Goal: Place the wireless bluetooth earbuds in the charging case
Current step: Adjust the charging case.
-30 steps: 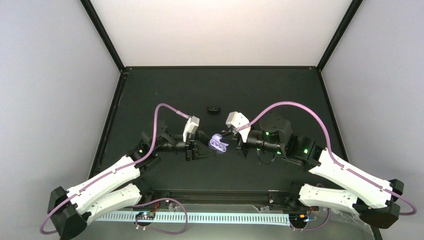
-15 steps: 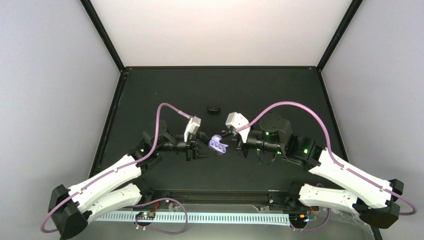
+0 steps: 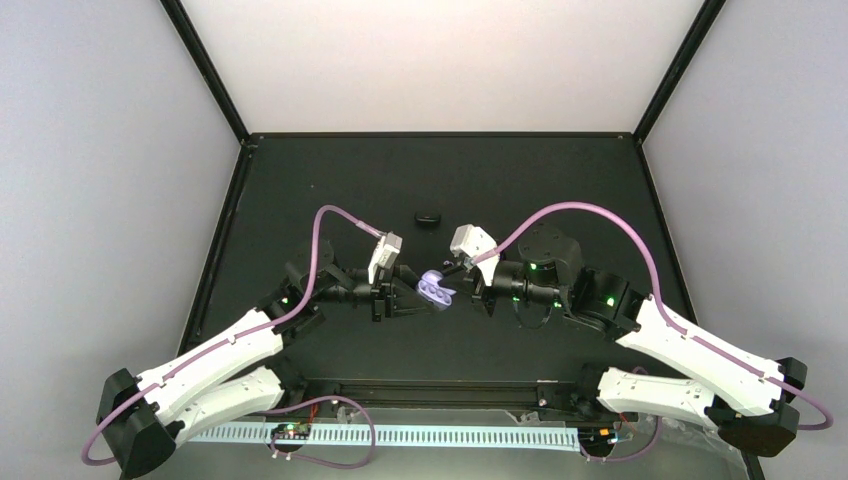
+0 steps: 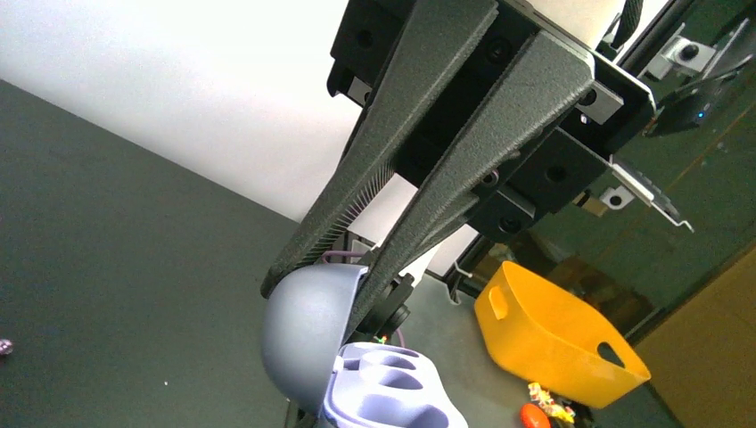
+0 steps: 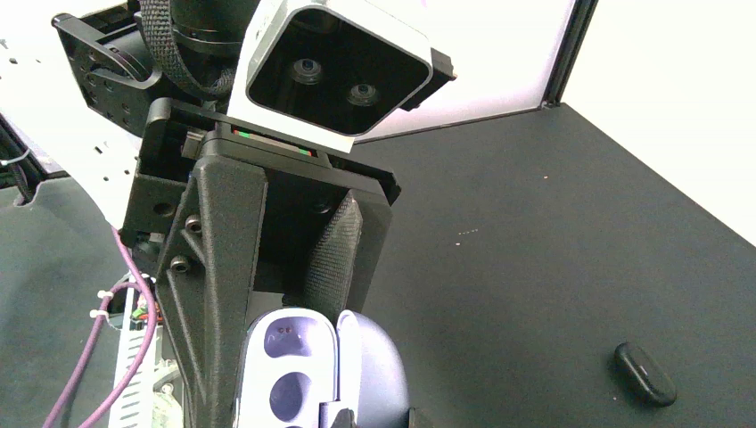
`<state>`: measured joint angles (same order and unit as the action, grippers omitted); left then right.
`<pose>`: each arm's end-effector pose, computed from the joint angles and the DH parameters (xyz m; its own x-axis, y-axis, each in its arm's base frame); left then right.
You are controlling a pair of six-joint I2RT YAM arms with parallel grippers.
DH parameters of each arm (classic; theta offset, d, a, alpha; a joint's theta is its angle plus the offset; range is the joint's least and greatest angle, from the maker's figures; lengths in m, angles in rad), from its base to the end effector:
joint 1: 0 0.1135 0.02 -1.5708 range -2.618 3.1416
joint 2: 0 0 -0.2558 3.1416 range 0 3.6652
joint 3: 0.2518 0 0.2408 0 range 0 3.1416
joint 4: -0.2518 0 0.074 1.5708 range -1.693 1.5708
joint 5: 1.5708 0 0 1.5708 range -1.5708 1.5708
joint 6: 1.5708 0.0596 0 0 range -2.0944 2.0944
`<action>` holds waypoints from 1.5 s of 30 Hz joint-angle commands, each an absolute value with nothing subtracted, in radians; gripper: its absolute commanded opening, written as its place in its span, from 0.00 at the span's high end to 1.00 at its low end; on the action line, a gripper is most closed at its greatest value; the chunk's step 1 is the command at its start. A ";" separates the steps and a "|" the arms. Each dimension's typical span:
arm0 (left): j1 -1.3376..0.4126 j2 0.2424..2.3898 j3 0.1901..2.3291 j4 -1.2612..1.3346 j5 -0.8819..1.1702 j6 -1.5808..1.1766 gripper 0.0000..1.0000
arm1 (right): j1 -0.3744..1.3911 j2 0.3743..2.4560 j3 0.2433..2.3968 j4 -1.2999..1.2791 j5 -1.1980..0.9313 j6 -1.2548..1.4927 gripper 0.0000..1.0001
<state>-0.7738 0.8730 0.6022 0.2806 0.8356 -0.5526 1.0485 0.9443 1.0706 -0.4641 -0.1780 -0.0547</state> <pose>0.1196 -0.1786 0.3061 -0.5185 0.0144 -0.8549 0.8542 -0.0364 -0.5187 0.1001 0.1950 0.3656 -0.1139 -0.3057 -0.9453 -0.9440 0.3300 0.0070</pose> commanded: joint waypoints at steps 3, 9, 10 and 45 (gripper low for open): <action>-0.779 0.876 0.644 0.311 0.854 -0.547 0.74 | 1.050 0.943 1.100 -0.447 -0.187 -0.061 0.99; -0.779 0.876 0.641 0.308 0.846 -0.545 0.72 | 1.051 0.940 1.097 -0.445 -0.186 -0.060 0.99; -0.779 0.876 0.640 0.308 0.844 -0.547 0.68 | 1.051 0.939 1.097 -0.444 -0.184 -0.060 0.99; -0.779 0.806 0.603 0.341 0.819 -0.516 0.98 | 1.049 0.925 1.094 -0.419 -0.176 -0.028 0.78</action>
<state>-0.7738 0.8345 0.5995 0.3023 0.8295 -0.5453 1.0492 0.9375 1.0714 -0.4408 -0.1856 -0.0395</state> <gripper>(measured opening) 0.263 0.199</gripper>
